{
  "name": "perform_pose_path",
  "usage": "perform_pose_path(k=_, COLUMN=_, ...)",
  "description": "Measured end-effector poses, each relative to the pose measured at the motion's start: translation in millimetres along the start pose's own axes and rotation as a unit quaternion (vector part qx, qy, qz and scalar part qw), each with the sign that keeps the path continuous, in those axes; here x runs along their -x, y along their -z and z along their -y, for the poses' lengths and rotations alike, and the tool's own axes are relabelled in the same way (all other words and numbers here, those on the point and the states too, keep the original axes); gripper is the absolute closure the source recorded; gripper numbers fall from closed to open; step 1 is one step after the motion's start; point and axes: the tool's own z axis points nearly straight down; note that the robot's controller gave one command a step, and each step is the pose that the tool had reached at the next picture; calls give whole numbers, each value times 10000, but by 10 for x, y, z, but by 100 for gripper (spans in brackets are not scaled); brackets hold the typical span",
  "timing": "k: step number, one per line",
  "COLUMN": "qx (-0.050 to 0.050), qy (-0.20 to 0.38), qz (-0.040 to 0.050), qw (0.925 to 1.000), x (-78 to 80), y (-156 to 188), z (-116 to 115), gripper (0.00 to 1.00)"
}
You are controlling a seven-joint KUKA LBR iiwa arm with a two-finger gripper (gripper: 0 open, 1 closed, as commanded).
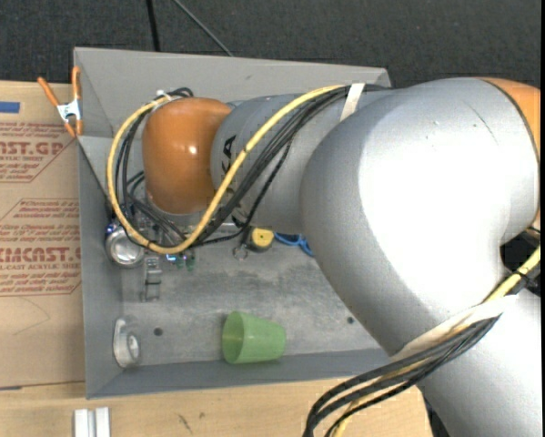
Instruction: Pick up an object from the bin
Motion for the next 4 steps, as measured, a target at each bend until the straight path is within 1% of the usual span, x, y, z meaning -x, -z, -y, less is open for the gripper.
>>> perform_pose_path(k=1, qx=1, qy=-7, qz=45, qw=10000, x=26, y=27, z=12, gripper=100)
perform_pose_path(k=2, qx=-7, qy=120, qz=36, qw=9999, x=68, y=21, z=5, gripper=100)
perform_pose_path(k=3, qx=-15, qy=46, qz=49, qw=10000, x=57, y=21, z=-7, gripper=100)
perform_pose_path(k=4, qx=11, qy=-155, qz=63, qw=9999, x=-88, y=8, z=21, gripper=100)
